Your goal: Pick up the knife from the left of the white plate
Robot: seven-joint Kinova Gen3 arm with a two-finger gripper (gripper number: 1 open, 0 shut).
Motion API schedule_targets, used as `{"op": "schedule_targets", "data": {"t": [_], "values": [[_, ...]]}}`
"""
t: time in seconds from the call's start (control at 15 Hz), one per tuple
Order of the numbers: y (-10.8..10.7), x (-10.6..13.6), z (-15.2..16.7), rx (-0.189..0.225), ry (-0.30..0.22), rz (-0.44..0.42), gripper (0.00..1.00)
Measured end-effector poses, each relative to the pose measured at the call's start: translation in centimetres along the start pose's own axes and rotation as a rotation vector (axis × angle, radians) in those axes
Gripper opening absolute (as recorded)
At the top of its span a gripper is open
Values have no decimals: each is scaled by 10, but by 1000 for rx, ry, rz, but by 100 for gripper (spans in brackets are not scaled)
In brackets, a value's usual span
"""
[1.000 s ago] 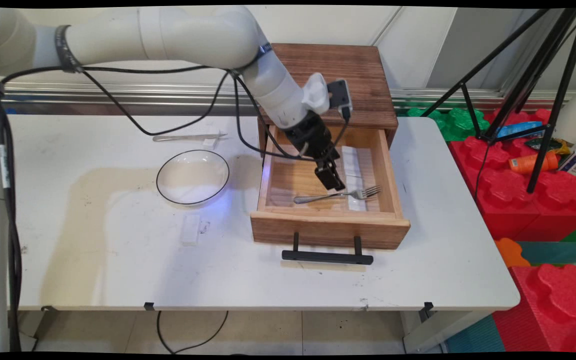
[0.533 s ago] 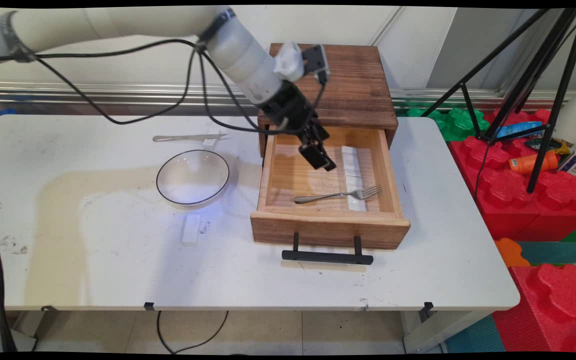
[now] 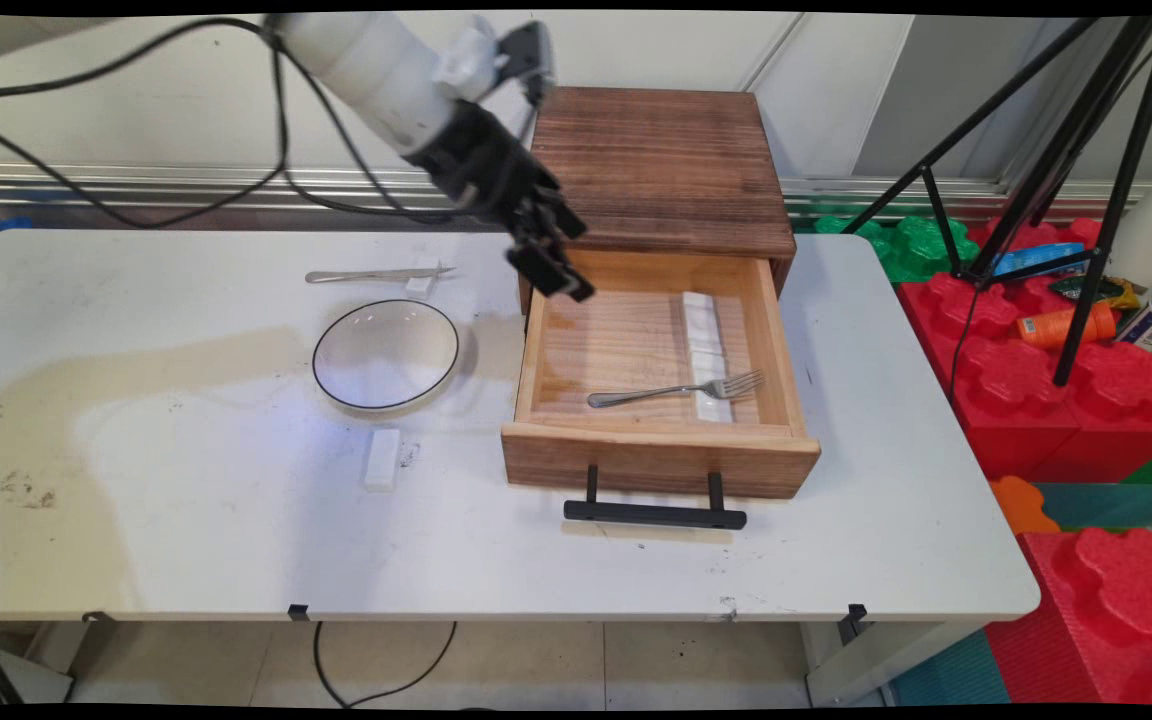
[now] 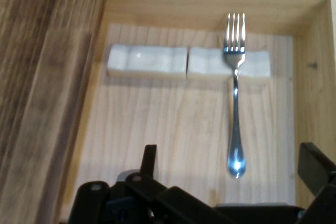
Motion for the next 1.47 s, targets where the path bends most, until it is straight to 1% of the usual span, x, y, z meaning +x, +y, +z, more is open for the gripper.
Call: {"op": "schedule_targets", "data": {"t": [0.33,0.47,0.67,0.87,1.07,1.47], "values": [[-5,-32,-47,40,-43,9,100],[-9,-50,-68,55,-74,10,100],[-16,-70,-86,77,-120,4,100],[-27,-86,-96,102,-163,-2,100],[-50,-102,-101,136,-225,3,100],[-90,-117,-93,169,-303,29,100]]}}
